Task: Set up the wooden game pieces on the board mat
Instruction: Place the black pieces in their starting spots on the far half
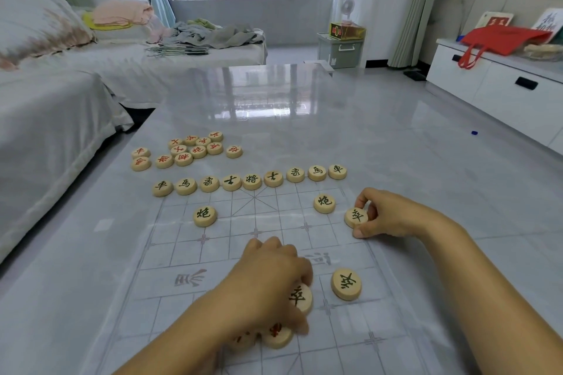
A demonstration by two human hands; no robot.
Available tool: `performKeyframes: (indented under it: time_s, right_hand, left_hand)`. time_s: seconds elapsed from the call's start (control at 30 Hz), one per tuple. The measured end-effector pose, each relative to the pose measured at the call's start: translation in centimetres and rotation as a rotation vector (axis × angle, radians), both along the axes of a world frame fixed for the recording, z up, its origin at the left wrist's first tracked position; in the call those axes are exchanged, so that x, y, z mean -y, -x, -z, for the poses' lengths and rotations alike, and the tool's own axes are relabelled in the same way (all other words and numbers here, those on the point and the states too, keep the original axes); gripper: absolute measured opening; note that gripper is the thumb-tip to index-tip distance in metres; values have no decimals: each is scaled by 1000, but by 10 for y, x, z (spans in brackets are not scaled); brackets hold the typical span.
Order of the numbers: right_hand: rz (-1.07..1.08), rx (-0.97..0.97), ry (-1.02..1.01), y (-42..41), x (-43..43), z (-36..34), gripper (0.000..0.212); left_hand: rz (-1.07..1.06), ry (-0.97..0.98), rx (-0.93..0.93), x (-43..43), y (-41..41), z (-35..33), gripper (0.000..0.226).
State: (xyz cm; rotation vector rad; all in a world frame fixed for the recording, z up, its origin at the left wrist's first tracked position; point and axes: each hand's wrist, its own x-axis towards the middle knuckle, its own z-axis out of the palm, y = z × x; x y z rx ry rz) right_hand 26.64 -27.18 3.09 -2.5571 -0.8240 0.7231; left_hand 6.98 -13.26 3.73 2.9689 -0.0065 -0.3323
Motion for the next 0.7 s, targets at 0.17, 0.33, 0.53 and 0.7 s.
performKeyframes:
  time_s: [0.17,0.33,0.53,0.7]
  right_hand:
    - [-6,30,3,4,-1,-1,42]
    - [-25,39,-12,5,0,-2,35]
    - [-22,24,-39,3,0,0,34]
    - [-13,2,-48,1,0,1,34]
  left_hand:
    - [-121,87,149,-2,-9,1,39]
    - [-427,222,254,-22,-61,10,42]
    - [-489,447,275,-27,-79,25,45]
    - [-427,495,264,-30,-75,26,48]
